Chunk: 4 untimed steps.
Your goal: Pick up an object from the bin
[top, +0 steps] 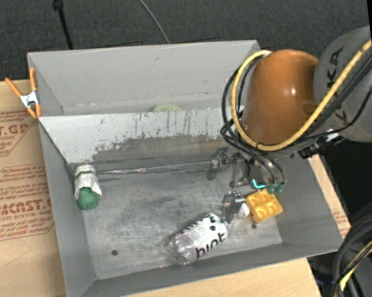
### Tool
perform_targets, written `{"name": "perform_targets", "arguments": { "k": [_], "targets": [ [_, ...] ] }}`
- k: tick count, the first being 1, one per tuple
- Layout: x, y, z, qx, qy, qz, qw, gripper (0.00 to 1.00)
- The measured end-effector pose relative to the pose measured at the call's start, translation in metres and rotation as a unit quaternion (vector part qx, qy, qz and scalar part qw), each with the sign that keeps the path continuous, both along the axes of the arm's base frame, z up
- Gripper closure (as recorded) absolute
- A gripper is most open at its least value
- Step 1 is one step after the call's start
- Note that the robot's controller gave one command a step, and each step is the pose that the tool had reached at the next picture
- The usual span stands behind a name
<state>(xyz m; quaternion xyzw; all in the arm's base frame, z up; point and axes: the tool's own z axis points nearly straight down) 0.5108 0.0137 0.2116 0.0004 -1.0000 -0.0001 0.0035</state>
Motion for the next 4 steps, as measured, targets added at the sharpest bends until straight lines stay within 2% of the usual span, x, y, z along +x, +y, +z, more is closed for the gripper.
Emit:
{"name": "perform_targets", "arguments": {
  "k": [1, 2, 3, 4],
  "targets": [
    [0.002, 0.000, 0.004, 0.000, -0.0041, 0.000, 1.0000, 0.00],
    [0.002, 0.015, -0.040, 0.000, -0.0082, 0.022, 0.9997, 0.00],
    [-0.001, 0.015, -0.108, 0.000, -0.0045, 0.031, 0.9995, 0.00],
    [-0.003, 0.017, -0.133, 0.001, -0.0064, 0.060, 0.9982, 1.00]
  ]
}}
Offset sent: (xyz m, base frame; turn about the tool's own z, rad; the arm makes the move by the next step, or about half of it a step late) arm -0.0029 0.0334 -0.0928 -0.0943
